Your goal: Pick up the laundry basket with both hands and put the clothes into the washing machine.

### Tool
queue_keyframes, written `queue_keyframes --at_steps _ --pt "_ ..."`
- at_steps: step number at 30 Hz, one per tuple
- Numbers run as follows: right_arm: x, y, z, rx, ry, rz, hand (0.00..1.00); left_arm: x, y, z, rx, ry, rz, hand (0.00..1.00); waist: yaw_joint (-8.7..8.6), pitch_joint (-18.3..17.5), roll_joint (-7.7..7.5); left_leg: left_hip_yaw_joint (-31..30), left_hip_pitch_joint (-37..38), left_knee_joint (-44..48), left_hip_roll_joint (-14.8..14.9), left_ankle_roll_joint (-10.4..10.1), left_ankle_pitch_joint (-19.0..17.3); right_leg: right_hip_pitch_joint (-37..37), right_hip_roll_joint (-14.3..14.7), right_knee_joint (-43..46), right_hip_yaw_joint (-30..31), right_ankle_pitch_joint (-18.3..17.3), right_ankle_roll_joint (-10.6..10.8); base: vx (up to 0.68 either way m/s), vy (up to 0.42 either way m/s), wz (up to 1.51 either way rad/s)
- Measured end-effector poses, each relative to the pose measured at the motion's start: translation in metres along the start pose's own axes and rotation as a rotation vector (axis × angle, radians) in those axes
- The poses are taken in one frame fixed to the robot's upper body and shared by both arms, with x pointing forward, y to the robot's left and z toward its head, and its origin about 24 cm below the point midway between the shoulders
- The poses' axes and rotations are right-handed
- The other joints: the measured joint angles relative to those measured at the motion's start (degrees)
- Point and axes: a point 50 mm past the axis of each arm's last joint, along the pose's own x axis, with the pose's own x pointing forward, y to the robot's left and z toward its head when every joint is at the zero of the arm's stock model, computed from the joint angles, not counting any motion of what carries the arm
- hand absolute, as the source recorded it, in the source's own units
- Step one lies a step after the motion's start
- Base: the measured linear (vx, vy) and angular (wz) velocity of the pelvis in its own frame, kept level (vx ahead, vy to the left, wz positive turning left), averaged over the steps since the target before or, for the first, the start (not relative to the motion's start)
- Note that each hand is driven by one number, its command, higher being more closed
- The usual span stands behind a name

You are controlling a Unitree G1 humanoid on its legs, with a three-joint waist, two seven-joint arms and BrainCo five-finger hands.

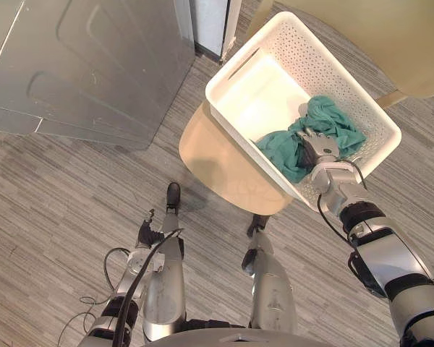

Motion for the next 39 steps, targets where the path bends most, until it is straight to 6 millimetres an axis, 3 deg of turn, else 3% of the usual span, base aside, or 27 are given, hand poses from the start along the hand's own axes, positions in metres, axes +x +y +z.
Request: queue_keyframes --at_steps 7,11,16,19,25,31,35,39 --pt "0.0 0.001 -0.002 0.042 0.017 -0.003 1.0 0.0 0.0 0.001 -0.009 -0.004 0.001 0.0 0.16 0.0 0.01 -0.1 0.1 0.0 0.0 0.0 0.2 0.0 0.0 0.3 0.0 0.0 0.0 0.0 0.0 0.0" --pt "-0.001 0.002 -0.002 0.154 0.049 -0.009 1.0 0.0 0.0 0.001 -0.018 0.0 0.003 0.0 0.22 0.0 0.01 -0.1 0.4 0.0 0.0 0.1 0.2 0.0 -0.1 1.0 0.0 -0.1 0.0 0.0 0.0 0.0" --pt "-0.002 -0.002 -0.001 0.669 0.144 -0.082 1.0 0.0 0.002 -0.001 -0.04 0.013 0.011 0.0 0.35 0.0 0.02 0.0 0.7 0.0 0.0 0.1 0.2 0.0 -0.2 1.5 0.1 -0.3 0.1 0.0 -0.002 -0.01" --pt "-0.007 0.002 0.009 1.153 0.194 -0.162 1.0 0.0 0.007 -0.003 -0.054 0.027 0.034 0.0 0.27 0.0 0.01 1.0 1.7 0.0 0.0 0.1 0.2 0.2 -0.4 1.9 1.0 -0.3 0.1 -0.01 -0.014 -0.1" --pt "-0.014 -0.011 0.028 1.736 0.152 -0.294 1.0 0.0 0.013 -0.001 -0.077 0.027 0.077 0.0 -0.06 0.0 0.03 2.8 3.4 -0.3 0.0 0.5 -0.5 0.7 -0.9 2.4 1.6 -0.3 0.1 -0.02 -0.014 -0.09" --pt "-0.017 -0.041 0.043 2.061 0.006 -0.393 1.0 -0.007 0.012 -0.012 -0.11 0.07 0.092 0.0 -0.09 -0.2 -0.05 5.2 6.5 -0.4 0.1 0.6 -1.5 3.1 -1.5 2.4 2.5 -0.3 0.1 0.0 -0.015 -0.05" --pt "-0.02 -0.054 0.053 2.242 -0.081 -0.428 1.0 -0.012 0.006 -0.021 -0.121 0.109 0.084 0.0 -0.12 -2.4 -0.1 6.4 8.1 -0.4 0.2 1.1 -1.3 4.9 -1.9 1.9 2.2 -0.3 0.2 0.01 -0.013 0.02" --pt "-0.023 -0.055 0.066 2.415 -0.102 -0.422 1.0 -0.018 0.003 -0.031 -0.125 0.15 0.079 0.0 0.01 -6.1 -0.14 6.5 9.8 -0.4 0.1 0.9 -1.6 7.1 -2.0 1.8 1.6 -0.9 0.5 0.03 -0.028 0.06"
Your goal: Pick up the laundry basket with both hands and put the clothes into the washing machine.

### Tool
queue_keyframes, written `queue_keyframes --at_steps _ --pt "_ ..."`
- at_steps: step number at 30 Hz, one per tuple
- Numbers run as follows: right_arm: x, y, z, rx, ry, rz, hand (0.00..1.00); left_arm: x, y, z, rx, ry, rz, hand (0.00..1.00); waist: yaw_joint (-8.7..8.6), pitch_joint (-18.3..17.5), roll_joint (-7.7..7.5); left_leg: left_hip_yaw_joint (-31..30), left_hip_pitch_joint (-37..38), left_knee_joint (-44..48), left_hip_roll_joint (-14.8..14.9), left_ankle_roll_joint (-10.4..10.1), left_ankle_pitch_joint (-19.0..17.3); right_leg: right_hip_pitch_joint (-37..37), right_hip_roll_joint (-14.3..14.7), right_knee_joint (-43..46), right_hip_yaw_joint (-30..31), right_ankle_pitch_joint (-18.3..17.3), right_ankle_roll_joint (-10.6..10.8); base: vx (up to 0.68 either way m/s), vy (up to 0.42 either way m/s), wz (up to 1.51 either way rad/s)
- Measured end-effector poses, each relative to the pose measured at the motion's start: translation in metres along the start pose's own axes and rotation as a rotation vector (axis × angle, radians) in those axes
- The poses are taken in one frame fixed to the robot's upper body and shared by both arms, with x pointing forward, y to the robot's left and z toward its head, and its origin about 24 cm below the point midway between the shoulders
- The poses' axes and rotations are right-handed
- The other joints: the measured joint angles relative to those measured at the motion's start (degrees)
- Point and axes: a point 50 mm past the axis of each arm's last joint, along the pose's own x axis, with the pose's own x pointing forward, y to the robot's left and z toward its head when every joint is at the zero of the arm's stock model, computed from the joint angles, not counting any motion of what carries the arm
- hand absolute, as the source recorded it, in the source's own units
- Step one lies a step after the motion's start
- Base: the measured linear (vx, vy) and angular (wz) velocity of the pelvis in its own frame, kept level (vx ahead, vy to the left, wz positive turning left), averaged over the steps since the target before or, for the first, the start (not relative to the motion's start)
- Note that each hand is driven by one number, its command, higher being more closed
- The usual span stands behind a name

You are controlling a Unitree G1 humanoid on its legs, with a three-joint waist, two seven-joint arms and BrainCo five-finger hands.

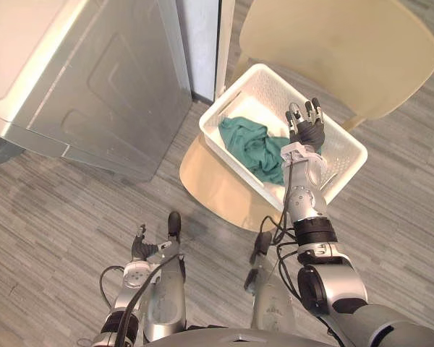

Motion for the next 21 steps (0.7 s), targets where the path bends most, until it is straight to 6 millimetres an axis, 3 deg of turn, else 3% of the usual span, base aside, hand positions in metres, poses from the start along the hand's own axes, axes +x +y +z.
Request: queue_keyframes --at_steps 5,8,9,12,16,18,19,21 --pt "-0.01 0.007 -0.002 0.175 -0.022 0.002 1.0 -0.006 -0.004 -0.011 -0.005 0.037 -0.01 0.0 -0.15 -3.1 -0.13 0.4 2.7 0.0 0.0 0.1 -1.3 3.1 0.0 -0.1 -0.5 -0.8 0.3 0.02 -0.021 0.08" --pt "-0.021 -0.008 -0.009 0.219 -0.004 -0.048 1.0 -0.01 -0.004 -0.016 0.001 0.049 -0.024 0.0 -0.29 -5.6 -0.62 0.2 4.7 0.0 -0.1 0.1 -1.8 5.7 0.0 -0.5 -1.1 -1.5 0.5 0.04 -0.02 0.09" --pt "-0.026 -0.017 -0.013 0.214 0.008 -0.074 0.0 -0.013 -0.005 -0.018 -0.006 0.046 -0.033 0.0 -0.34 -7.1 -0.95 0.1 5.0 0.0 -0.1 0.1 -1.9 6.0 0.1 -0.6 -1.3 -1.7 0.5 0.04 -0.015 0.05" --pt "-0.033 -0.035 -0.015 0.171 0.025 -0.111 0.0 -0.017 -0.008 -0.014 0.001 0.02 -0.068 0.0 -0.77 -8.2 -1.3 -0.2 6.2 0.0 -0.1 0.2 -1.8 7.9 0.3 -1.7 -1.5 -1.6 0.6 0.03 -0.011 0.05" --pt "-0.031 -0.043 -0.009 -0.134 0.097 0.026 0.0 -0.018 -0.002 -0.02 0.027 0.029 -0.084 0.0 -2.15 -9.3 -1.49 -0.4 6.6 0.0 -0.3 -0.2 -1.6 8.9 0.6 -2.8 -1.5 -1.4 0.7 0.0 0.0 0.01" --pt "-0.026 -0.043 0.001 -0.64 0.129 0.269 0.0 -0.02 0.008 -0.028 0.064 0.045 -0.099 0.0 -3.08 -10.0 -1.9 -0.6 6.8 0.0 -0.5 -0.2 -1.6 9.5 0.6 -3.4 -1.6 -1.3 0.8 0.0 -0.001 0.04" --pt "-0.026 -0.044 0.003 -0.73 0.138 0.312 0.0 -0.021 0.01 -0.03 0.077 0.05 -0.102 0.0 -3.18 -10.3 -2.05 -0.7 6.9 0.0 -0.5 -0.2 -1.7 9.7 0.7 -3.7 -1.6 -1.3 0.8 0.0 0.0 0.0" --pt "-0.025 -0.051 0.004 -1.169 0.148 0.463 0.0 -0.025 0.016 -0.042 0.147 0.076 -0.132 0.0 -3.24 -11.2 -2.95 -0.6 7.0 0.0 -0.5 -0.3 -1.6 9.9 0.8 -4.4 -1.5 -0.9 0.9 0.0 -0.003 -0.02"
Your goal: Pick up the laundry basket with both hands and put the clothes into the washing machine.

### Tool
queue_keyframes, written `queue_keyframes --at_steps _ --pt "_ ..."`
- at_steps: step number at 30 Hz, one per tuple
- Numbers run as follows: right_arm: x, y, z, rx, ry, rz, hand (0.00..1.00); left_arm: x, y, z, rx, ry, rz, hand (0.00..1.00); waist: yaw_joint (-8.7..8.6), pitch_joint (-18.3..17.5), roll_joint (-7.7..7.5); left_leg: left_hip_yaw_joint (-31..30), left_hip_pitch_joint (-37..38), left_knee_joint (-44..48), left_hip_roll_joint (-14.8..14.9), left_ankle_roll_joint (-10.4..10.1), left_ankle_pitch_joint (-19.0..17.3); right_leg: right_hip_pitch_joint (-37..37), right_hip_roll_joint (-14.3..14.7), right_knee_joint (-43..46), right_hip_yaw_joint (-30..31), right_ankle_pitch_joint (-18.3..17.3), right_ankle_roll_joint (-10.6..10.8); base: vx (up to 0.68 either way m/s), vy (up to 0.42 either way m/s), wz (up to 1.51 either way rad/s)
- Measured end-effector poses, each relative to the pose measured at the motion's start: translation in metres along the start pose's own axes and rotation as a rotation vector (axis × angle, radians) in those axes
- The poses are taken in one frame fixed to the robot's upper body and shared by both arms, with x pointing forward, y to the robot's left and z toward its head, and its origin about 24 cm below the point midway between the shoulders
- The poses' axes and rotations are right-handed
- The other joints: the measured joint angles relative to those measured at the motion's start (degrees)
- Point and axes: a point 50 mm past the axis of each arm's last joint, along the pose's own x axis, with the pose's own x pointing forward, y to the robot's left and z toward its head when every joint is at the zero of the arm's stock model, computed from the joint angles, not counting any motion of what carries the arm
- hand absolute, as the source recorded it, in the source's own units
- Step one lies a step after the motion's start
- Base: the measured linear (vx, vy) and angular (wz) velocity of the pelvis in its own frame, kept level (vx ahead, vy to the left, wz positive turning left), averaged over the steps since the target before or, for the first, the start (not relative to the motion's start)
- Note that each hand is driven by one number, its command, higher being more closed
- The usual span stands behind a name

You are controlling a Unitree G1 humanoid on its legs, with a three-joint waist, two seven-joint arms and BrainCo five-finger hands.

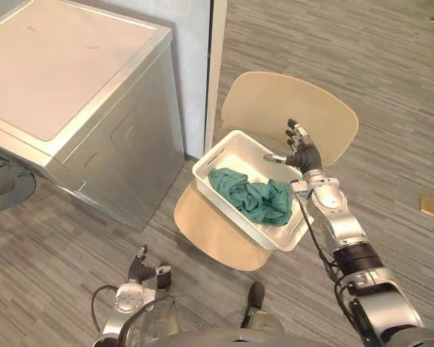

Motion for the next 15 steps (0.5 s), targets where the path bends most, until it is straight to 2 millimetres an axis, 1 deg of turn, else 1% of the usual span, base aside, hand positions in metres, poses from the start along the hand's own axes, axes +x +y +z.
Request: queue_keyframes --at_steps 1,2,3,4,6,7,9,11,12,13,15 --pt "-0.001 0.003 -0.006 -0.246 0.022 0.077 0.0 -0.001 0.0 -0.006 0.027 0.019 -0.012 0.0 0.03 -0.2 -0.32 0.0 0.0 0.0 0.0 0.0 0.0 0.0 0.0 -0.1 0.0 0.1 0.0 0.0 0.0 0.0" --pt "-0.001 0.004 -0.009 -0.323 0.032 0.104 0.0 -0.002 -0.001 -0.008 0.032 0.027 -0.015 0.0 0.05 -0.3 -0.43 0.0 0.0 0.0 0.0 0.0 0.0 0.0 0.0 -0.2 0.0 0.1 0.0 0.0 0.0 0.0" --pt "-0.003 0.008 -0.015 -0.514 0.042 0.149 0.0 -0.002 -0.001 -0.011 0.052 0.038 -0.019 0.0 0.12 -0.3 -0.54 0.0 0.0 0.0 0.0 0.0 0.0 0.0 0.0 -0.2 0.0 0.2 0.0 0.0 0.0 0.0" --pt "-0.004 0.012 -0.02 -0.665 0.045 0.19 0.0 -0.003 -0.001 -0.014 0.065 0.049 -0.022 0.0 0.11 -0.3 -0.54 0.0 0.0 0.0 -0.1 0.0 0.0 0.0 0.0 -0.3 0.1 0.3 -0.1 0.0 0.0 0.0" --pt "-0.007 0.017 -0.029 -0.801 0.058 0.252 0.0 -0.003 -0.001 -0.016 0.085 0.055 -0.024 0.0 0.12 -0.3 -0.54 -0.1 -0.1 0.0 -0.1 0.0 0.0 0.0 0.0 -0.4 0.1 0.5 -0.1 -0.02 0.002 0.01" --pt "-0.01 0.022 -0.043 -0.894 0.101 0.339 0.0 -0.003 -0.001 -0.016 0.1 0.053 -0.029 0.0 0.1 -0.3 -0.54 -0.7 -0.4 0.0 -0.2 0.0 0.1 -0.1 0.0 -0.6 -0.1 0.6 -0.2 -0.03 0.004 0.03" --pt "-0.015 0.025 -0.053 -0.963 0.13 0.408 0.0 -0.003 -0.001 -0.016 0.108 0.052 -0.032 0.0 0.18 -0.3 -0.53 -0.8 -0.5 0.0 -0.3 0.0 0.2 -0.1 0.0 -0.7 -0.1 0.6 -0.3 -0.04 0.006 0.03" --pt "-0.023 0.029 -0.071 -1.081 0.177 0.535 0.0 -0.003 -0.001 -0.016 0.11 0.05 -0.037 0.0 0.25 0.0 -0.34 -0.9 -0.6 0.0 -0.3 -0.1 0.3 -0.1 0.0 -0.7 -0.1 0.6 -0.5 -0.03 0.006 0.02" --pt "-0.024 0.028 -0.074 -1.095 0.189 0.549 0.0 -0.002 -0.001 -0.015 0.11 0.046 -0.043 0.0 0.26 0.4 -0.19 -1.0 -0.6 0.0 -0.3 -0.1 0.3 -0.1 0.0 -0.7 -0.1 0.6 -0.5 -0.04 0.005 0.03" --pt "-0.022 0.023 -0.079 -1.132 0.219 0.56 0.0 -0.001 -0.001 -0.013 0.11 0.033 -0.049 0.0 0.23 1.5 0.16 -1.0 -0.7 0.0 -0.3 -0.3 0.4 -0.2 0.0 -0.7 -0.2 0.7 -0.6 -0.05 0.004 0.02" --pt "-0.016 0.009 -0.081 -1.184 0.277 0.534 0.0 0.001 -0.002 -0.007 0.112 0.015 -0.052 0.0 0.18 3.3 0.99 -1.2 -2.2 0.0 -0.3 -0.2 0.8 -1.6 0.0 -0.6 -0.2 0.8 -0.6 -0.07 0.002 0.01"
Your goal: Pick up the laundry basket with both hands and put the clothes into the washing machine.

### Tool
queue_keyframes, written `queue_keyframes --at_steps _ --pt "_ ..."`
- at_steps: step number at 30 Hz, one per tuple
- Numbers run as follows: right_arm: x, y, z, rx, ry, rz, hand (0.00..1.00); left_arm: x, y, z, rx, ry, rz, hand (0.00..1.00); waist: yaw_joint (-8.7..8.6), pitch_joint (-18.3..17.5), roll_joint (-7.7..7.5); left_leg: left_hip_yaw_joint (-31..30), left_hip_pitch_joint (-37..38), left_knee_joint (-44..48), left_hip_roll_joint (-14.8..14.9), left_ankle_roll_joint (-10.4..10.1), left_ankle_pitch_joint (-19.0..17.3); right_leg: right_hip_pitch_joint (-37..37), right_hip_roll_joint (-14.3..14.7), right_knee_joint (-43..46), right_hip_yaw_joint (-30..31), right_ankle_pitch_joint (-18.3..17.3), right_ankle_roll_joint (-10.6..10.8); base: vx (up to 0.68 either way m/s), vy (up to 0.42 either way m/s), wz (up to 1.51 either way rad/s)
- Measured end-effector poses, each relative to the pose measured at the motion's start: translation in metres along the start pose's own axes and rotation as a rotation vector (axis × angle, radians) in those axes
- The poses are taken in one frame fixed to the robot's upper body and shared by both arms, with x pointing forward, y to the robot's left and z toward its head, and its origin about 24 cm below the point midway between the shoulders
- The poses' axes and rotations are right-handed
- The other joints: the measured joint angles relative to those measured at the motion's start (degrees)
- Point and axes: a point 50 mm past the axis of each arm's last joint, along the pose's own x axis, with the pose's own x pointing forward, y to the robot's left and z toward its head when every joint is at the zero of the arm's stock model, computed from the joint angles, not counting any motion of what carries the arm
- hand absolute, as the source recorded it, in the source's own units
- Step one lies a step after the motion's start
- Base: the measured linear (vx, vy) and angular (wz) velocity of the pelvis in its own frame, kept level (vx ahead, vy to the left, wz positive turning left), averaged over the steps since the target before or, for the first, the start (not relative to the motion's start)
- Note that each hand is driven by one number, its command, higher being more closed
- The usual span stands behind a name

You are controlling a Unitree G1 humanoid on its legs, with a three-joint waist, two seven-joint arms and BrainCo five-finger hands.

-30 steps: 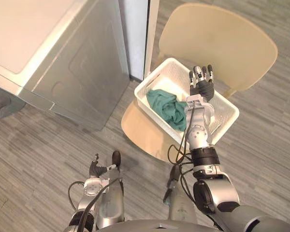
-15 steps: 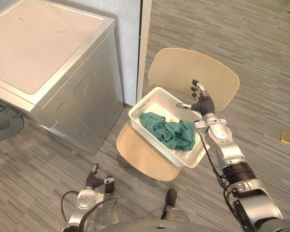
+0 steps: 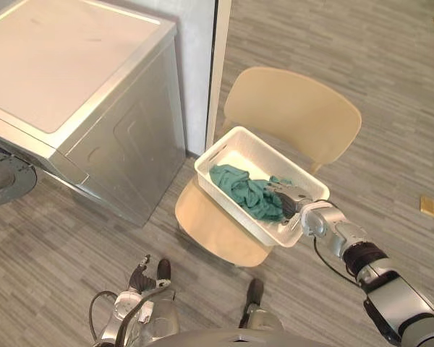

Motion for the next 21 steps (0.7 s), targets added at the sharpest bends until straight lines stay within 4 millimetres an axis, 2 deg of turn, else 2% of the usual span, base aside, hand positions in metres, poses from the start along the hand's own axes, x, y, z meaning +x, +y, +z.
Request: queue_keyframes --at_steps 3,5,9,15,18,21 --pt "0.002 -0.009 -0.015 -0.031 0.074 -0.011 0.0 0.003 0.001 0.008 0.0 -0.024 0.002 0.0 0.02 2.7 0.97 -0.6 -1.6 0.0 -0.1 0.0 0.7 -1.2 0.0 0.1 0.0 0.3 -0.1 -0.08 -0.003 0.06" --pt "0.003 -0.011 -0.02 -0.041 0.107 -0.011 0.0 0.004 0.001 0.012 -0.001 -0.042 0.004 0.0 0.28 3.2 1.13 -0.9 -2.7 0.0 -0.1 -0.1 1.0 -2.3 0.1 0.2 -0.1 0.4 -0.2 -0.04 -0.008 0.04" --pt "0.007 -0.028 -0.021 -0.07 0.127 -0.076 0.0 0.005 0.002 0.021 -0.009 -0.078 0.007 0.0 0.7 5.6 1.19 -1.0 -3.6 0.0 0.0 0.4 1.7 -3.2 0.1 0.4 -0.2 1.0 -0.5 0.0 -0.005 -0.01" --pt "0.008 -0.051 -0.033 -0.015 0.202 -0.168 0.0 0.007 0.003 0.03 -0.042 -0.106 0.032 0.0 1.76 6.6 1.55 -1.1 -5.4 0.0 0.1 0.4 2.0 -5.2 0.1 1.3 -0.3 1.2 -0.3 0.0 -0.024 0.0" --pt "0.01 -0.074 -0.032 0.03 0.218 -0.266 0.0 0.008 0.004 0.038 -0.048 -0.139 0.039 0.0 1.77 7.6 1.58 -1.1 -6.6 0.0 0.2 0.4 2.3 -7.0 0.1 2.4 -0.1 0.9 -0.6 -0.04 -0.025 -0.04" --pt "0.01 -0.081 -0.035 0.098 0.245 -0.308 0.0 0.008 0.005 0.042 -0.062 -0.149 0.059 0.0 1.94 8.5 1.49 -1.3 -7.4 0.0 0.3 0.5 2.3 -7.5 0.1 2.5 -0.3 0.7 -0.9 -0.05 -0.018 0.05"
